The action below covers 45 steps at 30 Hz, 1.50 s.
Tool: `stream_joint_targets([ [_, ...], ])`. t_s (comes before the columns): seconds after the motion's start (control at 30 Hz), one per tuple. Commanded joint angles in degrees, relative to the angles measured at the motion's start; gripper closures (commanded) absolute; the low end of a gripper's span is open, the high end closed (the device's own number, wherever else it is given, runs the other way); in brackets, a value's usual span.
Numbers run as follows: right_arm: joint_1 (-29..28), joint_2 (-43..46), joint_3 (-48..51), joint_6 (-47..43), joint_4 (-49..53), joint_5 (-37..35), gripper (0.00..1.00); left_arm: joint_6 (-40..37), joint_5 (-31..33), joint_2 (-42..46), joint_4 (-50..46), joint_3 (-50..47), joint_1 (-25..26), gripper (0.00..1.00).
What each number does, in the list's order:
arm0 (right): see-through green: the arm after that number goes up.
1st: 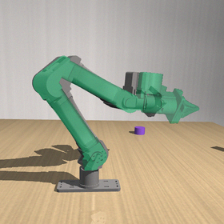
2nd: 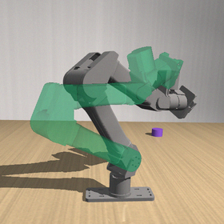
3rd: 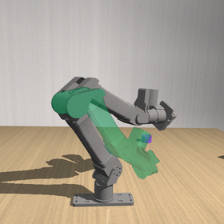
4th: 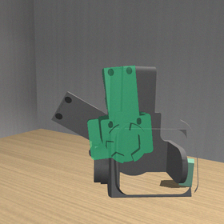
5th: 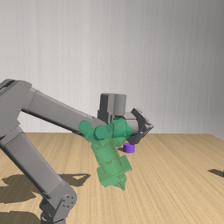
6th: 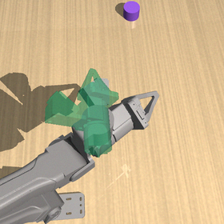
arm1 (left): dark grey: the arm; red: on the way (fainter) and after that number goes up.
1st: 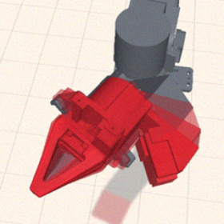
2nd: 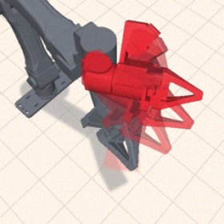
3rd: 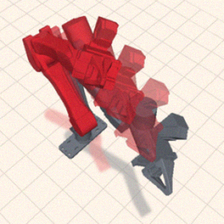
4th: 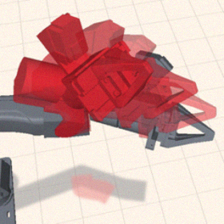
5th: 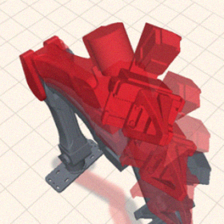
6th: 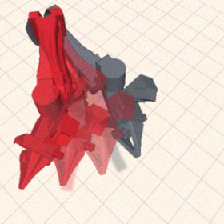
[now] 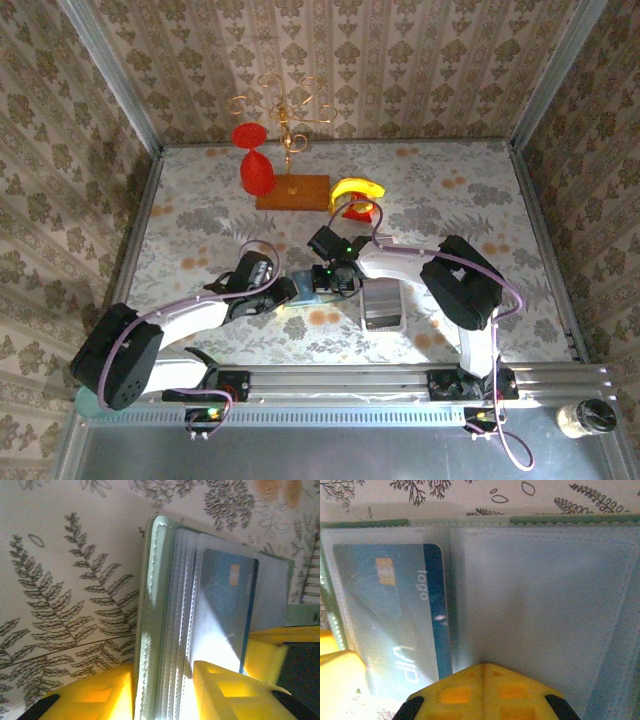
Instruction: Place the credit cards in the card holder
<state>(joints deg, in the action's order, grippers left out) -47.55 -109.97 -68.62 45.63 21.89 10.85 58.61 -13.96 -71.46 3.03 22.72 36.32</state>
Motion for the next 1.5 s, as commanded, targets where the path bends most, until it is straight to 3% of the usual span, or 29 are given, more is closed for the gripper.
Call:
stream_joint_targets([
  [0.0,-0.7,-0.8,1.2,0.9,1.4,0.5,1.0,2.0,-4.2,1.8,8.8,0.1,1.2,0.65],
  [0.33,-0.7,-0.6,0.1,0.8,1.3,0.9,1.0,1.8,-4.0,0.4,10.3,0.1,1.5,0.67],
  [0.57,-0.8,0.5,-0.9,0.9,1.5,0.3,1.0,-2.4,-0.8,0.7,-2.0,3.7,1.6,0.88],
  [0.87,-1.2,3.7,-6.9,-2.5,10.6,-8.2,0.73,-9.2,6.5,10.8,-20.8,4.8,1.3,0.92],
  [1.13,-1.2,3.8,-8.5,-2.8,11.6,-9.2,0.67,-11.9,11.6,13.9,-30.8,8.0,1.0,0.94],
  [1.47,-1.5,3.4,-7.3,-2.2,11.4,-7.0,0.61,-13.1,11.9,13.5,-32.4,9.6,1.0,0.95],
])
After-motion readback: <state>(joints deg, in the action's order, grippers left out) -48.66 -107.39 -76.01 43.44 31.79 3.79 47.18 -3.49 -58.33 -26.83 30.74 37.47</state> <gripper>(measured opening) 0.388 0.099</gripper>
